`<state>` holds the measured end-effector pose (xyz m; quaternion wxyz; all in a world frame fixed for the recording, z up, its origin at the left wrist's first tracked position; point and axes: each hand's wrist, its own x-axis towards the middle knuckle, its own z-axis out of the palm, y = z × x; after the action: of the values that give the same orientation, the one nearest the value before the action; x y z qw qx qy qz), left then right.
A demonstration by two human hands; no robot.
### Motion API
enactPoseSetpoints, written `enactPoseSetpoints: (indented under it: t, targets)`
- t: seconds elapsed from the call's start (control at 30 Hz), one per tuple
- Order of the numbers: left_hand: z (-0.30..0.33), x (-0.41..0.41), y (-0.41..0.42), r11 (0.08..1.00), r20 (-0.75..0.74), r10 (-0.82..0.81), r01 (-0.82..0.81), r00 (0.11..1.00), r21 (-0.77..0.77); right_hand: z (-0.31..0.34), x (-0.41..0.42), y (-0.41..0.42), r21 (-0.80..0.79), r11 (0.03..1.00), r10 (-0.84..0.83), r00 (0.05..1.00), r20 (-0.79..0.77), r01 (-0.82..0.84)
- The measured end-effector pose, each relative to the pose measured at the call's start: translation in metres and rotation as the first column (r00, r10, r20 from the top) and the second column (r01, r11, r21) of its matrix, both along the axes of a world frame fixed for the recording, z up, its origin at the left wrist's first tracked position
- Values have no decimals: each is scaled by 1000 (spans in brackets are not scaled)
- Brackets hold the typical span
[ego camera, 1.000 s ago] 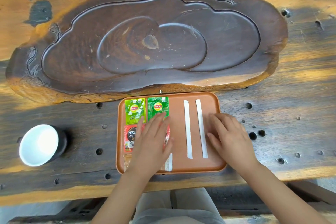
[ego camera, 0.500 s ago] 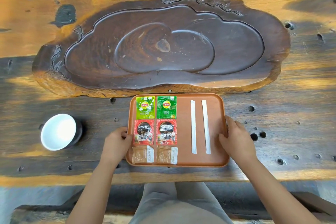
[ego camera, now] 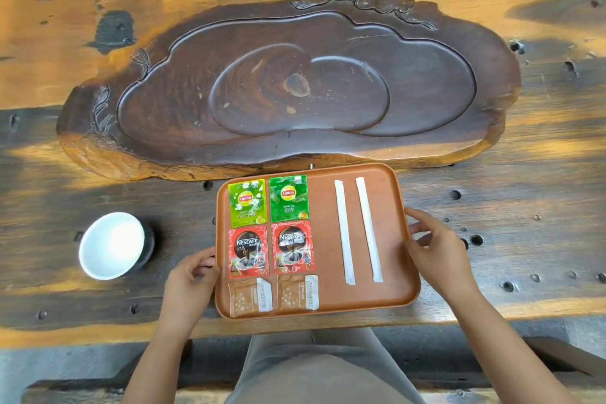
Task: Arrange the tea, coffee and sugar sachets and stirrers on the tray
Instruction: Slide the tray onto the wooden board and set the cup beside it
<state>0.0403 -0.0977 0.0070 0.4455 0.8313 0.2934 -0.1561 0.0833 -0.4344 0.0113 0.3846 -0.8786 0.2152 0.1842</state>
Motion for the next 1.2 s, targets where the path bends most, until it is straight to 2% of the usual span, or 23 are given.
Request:
enactPoseSetpoints:
  t: [0.27, 0.43, 0.57, 0.87, 1.2]
  targets:
    - [24, 27, 23, 999, 122, -41, 39, 992, 18, 22, 28, 10, 33, 999, 7, 997, 74, -10]
    - [32, 76, 26, 998, 194, -50, 44, 980, 36, 19, 75, 15, 43, 999, -11, 993, 117, 7]
    - [31, 132, 35, 992, 226, -117, 103, 967, 74, 20, 134, 21, 17, 1000, 7, 987, 161, -10]
    - [7, 253, 46, 981, 191, -135, 104, 972, 166, 7, 244, 41, -95, 995, 39, 977, 208, -20]
    - [-17, 282, 43, 969, 206, -161, 115, 965, 221, -13, 271, 49, -170, 985, 50, 980, 194, -17]
